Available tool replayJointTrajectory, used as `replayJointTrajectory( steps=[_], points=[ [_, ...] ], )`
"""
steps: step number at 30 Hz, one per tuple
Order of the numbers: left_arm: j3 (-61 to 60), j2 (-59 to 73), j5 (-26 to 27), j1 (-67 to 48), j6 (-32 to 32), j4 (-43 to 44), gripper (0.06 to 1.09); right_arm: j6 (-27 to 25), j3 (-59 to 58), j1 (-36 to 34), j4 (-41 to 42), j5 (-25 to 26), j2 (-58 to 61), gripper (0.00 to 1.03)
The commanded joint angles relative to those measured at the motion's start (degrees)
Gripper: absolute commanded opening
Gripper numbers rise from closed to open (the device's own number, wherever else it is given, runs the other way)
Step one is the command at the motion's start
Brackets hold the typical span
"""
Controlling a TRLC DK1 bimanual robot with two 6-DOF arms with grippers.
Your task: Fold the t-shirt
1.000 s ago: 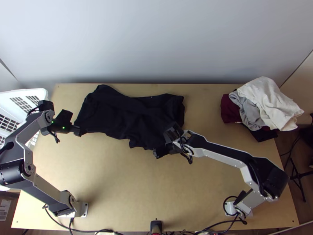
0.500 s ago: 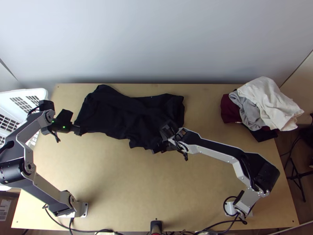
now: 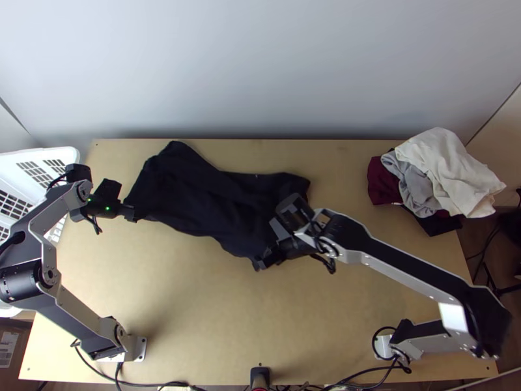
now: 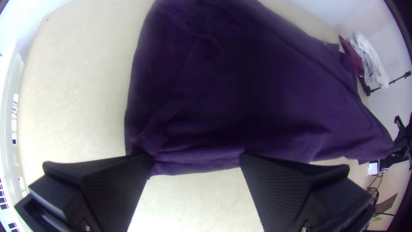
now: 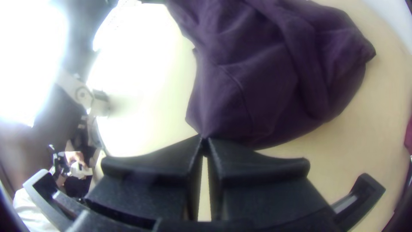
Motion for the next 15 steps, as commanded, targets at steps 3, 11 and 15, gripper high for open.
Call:
replayJointTrajectory(
  steps=[3,11,15],
  points=[
    [0.13,-0.30,0.01,-0.53,-1.39,-0.24,1.03,-7.14,-3.09,-1.72,-6.79,-5.26,-2.49,0.03],
    [0.04,-0.48,0.01,-0.88,-2.36,-0.33,1.03,-9.07,-13.37,-6.81,4.20,-5.44,8.41,1.00],
    [-0.05,-0.22,-0.16,-0.79,-2.27,-0.16,1.03,-6.61,-14.60,-5.58,6.48,-6.14,7.18,0.99]
  ],
)
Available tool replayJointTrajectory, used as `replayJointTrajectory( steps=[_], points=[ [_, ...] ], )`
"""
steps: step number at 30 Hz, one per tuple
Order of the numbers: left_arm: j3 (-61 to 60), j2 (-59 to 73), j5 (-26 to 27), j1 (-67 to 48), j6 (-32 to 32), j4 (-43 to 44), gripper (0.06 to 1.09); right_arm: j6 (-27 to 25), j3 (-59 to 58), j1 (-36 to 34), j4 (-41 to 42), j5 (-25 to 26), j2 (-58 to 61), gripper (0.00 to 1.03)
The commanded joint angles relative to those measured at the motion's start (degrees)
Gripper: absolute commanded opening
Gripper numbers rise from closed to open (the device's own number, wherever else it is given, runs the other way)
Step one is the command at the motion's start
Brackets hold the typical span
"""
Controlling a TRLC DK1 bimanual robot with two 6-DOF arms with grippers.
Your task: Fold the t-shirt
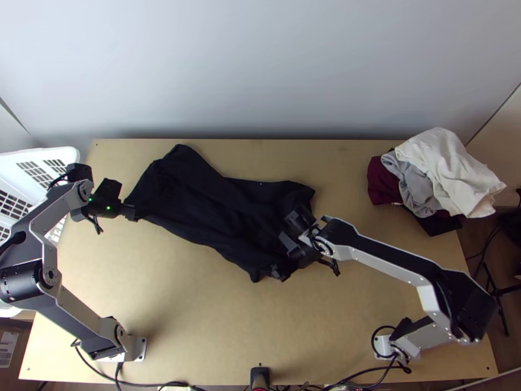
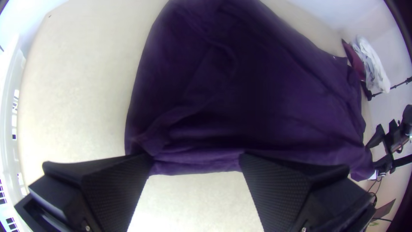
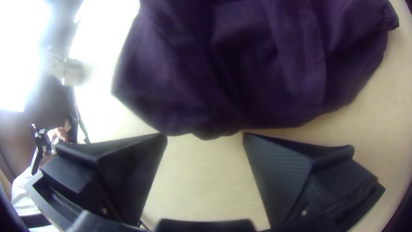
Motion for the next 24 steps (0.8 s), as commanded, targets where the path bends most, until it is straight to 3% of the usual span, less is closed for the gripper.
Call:
replayJointTrajectory(
  steps=[1,8,11,14,19,24],
  points=[
    [-0.09,0.22,0.15,-0.03,-0.17,0.13,1.03,2.18,-4.26,0.34,4.36,-1.18,0.64,0.99],
    [0.87,0.49,0.15,-0.29,0.00,0.22,1.03,8.77,-2.07,7.20,1.90,-3.64,-7.62,0.99],
    [1.23,0.75,0.15,-0.64,-0.09,0.13,1.03,8.86,1.10,7.73,-5.57,-7.07,-9.12,0.99],
    [1.58,0.92,0.15,-0.64,-0.09,0.22,1.03,8.77,0.40,9.22,-7.33,-8.12,-9.82,0.99],
    [1.67,1.10,0.23,-0.73,-1.49,0.30,1.03,13.78,-2.33,9.13,2.08,-6.54,-7.97,0.99],
    [1.67,0.05,0.23,-0.64,-4.31,1.45,1.03,19.93,-4.53,9.22,13.41,-0.21,-4.28,0.99]
  ],
)
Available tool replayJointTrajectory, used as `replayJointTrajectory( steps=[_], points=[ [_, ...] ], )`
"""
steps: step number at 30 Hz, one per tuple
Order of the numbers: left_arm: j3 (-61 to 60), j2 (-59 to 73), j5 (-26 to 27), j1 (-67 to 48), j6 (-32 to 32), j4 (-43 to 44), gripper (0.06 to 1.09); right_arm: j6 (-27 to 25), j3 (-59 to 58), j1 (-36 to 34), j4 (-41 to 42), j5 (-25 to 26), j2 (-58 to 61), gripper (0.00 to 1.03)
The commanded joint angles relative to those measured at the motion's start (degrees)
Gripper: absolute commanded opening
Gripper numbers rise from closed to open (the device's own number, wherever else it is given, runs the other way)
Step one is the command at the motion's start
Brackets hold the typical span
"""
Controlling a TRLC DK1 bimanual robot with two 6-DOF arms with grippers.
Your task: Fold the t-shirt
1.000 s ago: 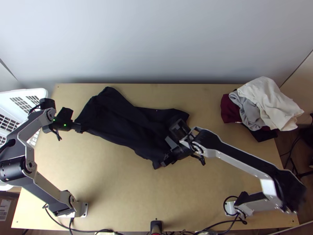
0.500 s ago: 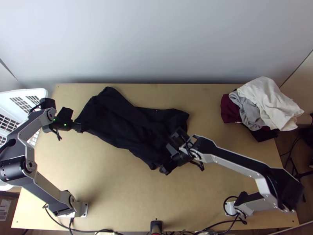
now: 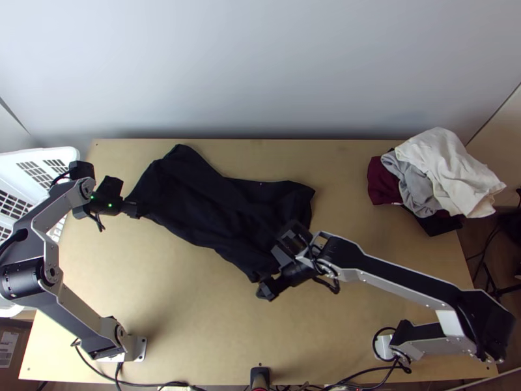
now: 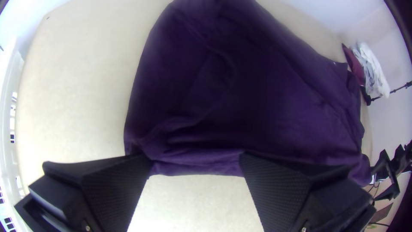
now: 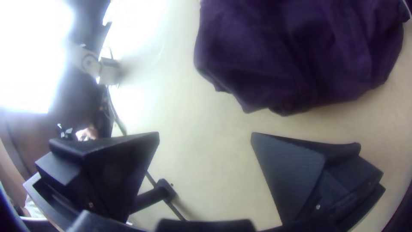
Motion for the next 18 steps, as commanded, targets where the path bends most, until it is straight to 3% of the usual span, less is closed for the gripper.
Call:
replayJointTrajectory(
  steps=[1,3,6,16,18],
  points=[
    [0.09,-1.09,-0.01,0.02,-3.08,1.36,1.03,8.03,-3.18,0.61,12.53,6.60,3.20,0.98],
    [-0.17,-1.71,-0.01,0.10,-3.44,1.54,1.03,11.46,-5.02,0.70,17.45,8.35,4.43,0.98],
    [-0.35,-2.06,-0.01,0.10,-4.05,1.54,1.03,12.16,-6.08,2.01,21.41,9.23,6.36,0.98],
    [-0.44,-1.80,-0.01,0.10,-5.02,1.89,1.03,14.45,-6.96,6.67,24.40,14.15,8.47,0.97],
    [-0.44,-1.62,-0.01,0.02,-5.02,1.98,1.03,14.10,-5.81,6.41,24.40,16.88,9.08,0.89]
  ],
)
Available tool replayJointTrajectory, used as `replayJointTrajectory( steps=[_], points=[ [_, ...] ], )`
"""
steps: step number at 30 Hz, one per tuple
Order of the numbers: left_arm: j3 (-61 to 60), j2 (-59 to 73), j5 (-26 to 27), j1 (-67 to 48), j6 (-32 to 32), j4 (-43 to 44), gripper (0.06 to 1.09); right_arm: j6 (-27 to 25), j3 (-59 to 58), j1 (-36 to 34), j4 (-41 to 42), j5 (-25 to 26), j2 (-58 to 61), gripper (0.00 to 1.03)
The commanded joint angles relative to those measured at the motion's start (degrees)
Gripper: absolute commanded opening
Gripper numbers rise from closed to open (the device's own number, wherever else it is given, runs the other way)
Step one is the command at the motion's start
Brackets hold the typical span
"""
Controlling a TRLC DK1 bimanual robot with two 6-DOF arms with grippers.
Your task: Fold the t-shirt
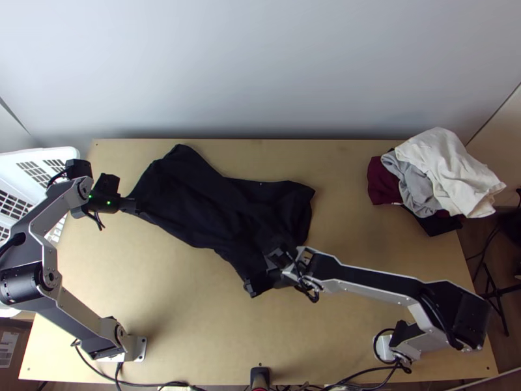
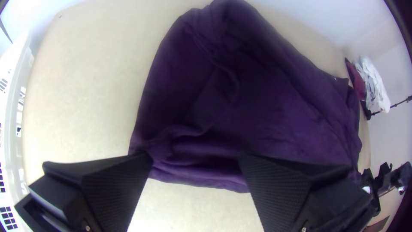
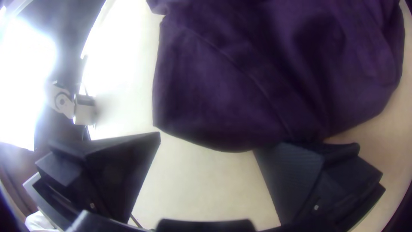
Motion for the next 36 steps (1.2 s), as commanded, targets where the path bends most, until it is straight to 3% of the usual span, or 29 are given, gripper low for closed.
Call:
replayJointTrajectory(
  steps=[1,3,4,6,7,9,12,17,22,31,36],
  points=[
    [-0.15,0.35,-0.01,-0.07,-0.78,0.56,1.03,-0.05,0.81,0.92,1.80,5.82,1.76,0.83],
    [-0.06,0.61,-0.01,-0.16,-0.87,0.82,1.03,-2.69,1.07,-0.84,1.80,8.55,1.94,0.63],
    [-0.06,0.79,-0.01,-0.16,-0.87,0.82,1.03,-3.30,1.16,-1.98,1.80,9.08,2.03,0.57],
    [-0.06,0.96,-0.01,-0.16,-0.87,1.00,1.03,-4.27,1.25,-4.35,1.80,9.43,2.29,0.56],
    [-0.06,1.05,-0.01,-0.16,-0.87,1.00,1.03,-4.97,1.25,-5.15,1.88,9.52,2.20,0.46],
    [-0.15,1.05,-0.01,-0.25,-0.87,1.00,1.03,-7.08,1.51,-6.38,1.80,10.31,1.94,0.03],
    [-0.15,0.79,-0.10,-0.60,-0.87,1.00,1.03,-9.19,-0.16,-7.61,1.18,10.57,-0.96,0.03],
    [0.02,0.26,-0.10,-0.60,-0.52,0.82,1.03,-19.12,-6.75,-13.06,-2.33,9.43,-6.85,0.03],
    [0.29,0.17,-0.10,-1.57,-1.31,0.03,1.03,-25.45,-9.56,-19.56,-4.88,8.73,-8.34,0.03],
    [6.18,-7.39,0.26,-6.40,-5.44,-16.93,1.03,-36.52,-7.19,-31.86,-2.77,8.73,-7.29,0.03],
    [1.61,-10.64,0.34,-7.54,-4.65,-19.22,1.03,-39.78,-4.46,-35.73,-2.77,8.11,-5.09,0.03]
  ],
)
